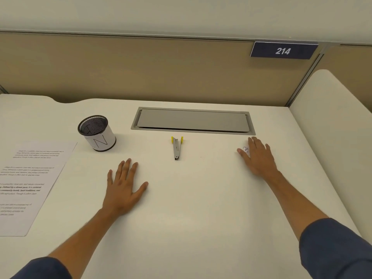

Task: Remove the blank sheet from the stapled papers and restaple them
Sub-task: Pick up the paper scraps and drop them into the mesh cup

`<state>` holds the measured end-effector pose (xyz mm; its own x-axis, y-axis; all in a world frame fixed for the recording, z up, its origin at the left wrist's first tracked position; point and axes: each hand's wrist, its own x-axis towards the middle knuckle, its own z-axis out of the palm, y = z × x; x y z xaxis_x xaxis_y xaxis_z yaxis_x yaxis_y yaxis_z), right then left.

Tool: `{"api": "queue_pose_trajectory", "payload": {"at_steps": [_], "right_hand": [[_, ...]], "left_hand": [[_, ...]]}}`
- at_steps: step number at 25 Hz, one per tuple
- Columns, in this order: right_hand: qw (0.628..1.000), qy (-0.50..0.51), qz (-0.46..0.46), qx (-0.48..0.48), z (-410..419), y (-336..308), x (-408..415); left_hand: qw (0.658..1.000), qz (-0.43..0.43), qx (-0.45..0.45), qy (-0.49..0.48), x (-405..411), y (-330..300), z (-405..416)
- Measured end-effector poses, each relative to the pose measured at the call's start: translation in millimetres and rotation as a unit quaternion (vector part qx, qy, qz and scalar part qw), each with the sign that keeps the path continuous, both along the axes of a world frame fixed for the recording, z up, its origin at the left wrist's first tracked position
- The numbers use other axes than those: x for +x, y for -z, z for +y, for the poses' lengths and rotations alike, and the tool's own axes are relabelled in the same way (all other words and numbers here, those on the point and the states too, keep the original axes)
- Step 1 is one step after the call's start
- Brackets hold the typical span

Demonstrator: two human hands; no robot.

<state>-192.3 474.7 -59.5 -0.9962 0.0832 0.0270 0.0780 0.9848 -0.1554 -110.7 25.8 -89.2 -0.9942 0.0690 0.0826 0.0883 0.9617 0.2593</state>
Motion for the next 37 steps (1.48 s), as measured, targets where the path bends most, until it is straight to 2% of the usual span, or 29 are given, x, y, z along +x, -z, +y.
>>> {"api": "queue_pose_trajectory", "payload": {"at_steps": [3,6,9,12,15,18,20,25,33,37], "right_hand": [[0.998,-0.01,0.011,0.054,-6.8,-5.8,-2.0],[0.994,-0.092,0.04,0.033,-45.7,-9.5,12.2],[0.98,-0.2,-0.014,-0.011,-91.3,-5.0,34.8],[0.97,-0.243,-0.022,-0.021,-127.1,-1.8,51.4],[0.977,-0.21,-0.019,-0.005,-141.7,5.9,58.9],[0.996,-0.088,0.027,-0.004,-142.7,13.0,55.9],[0.998,-0.049,0.04,-0.012,-145.4,14.7,50.5],[0.988,-0.148,0.001,-0.043,-176.5,5.9,36.1],[0.992,-0.12,0.028,-0.026,-192.8,11.6,30.4],[0.997,-0.057,0.055,-0.013,-176.8,15.8,35.0]], "left_hand": [[1.0,-0.001,-0.009,-0.009,0.9,1.1,3.1],[1.0,0.007,-0.004,-0.015,-1.0,0.4,1.8],[1.0,0.009,-0.002,-0.014,-1.4,0.9,3.8],[1.0,0.012,0.0,-0.016,-2.9,1.1,3.2],[1.0,0.012,0.0,-0.017,-1.8,2.5,3.7],[1.0,0.015,-0.001,-0.019,-3.0,2.1,3.5],[1.0,0.013,-0.001,-0.021,-3.7,2.8,3.7],[1.0,0.016,-0.007,-0.022,-2.7,3.5,4.4],[1.0,0.015,-0.003,-0.02,-2.8,3.1,3.9],[1.0,0.019,-0.005,-0.021,-2.9,3.3,2.9]]}}
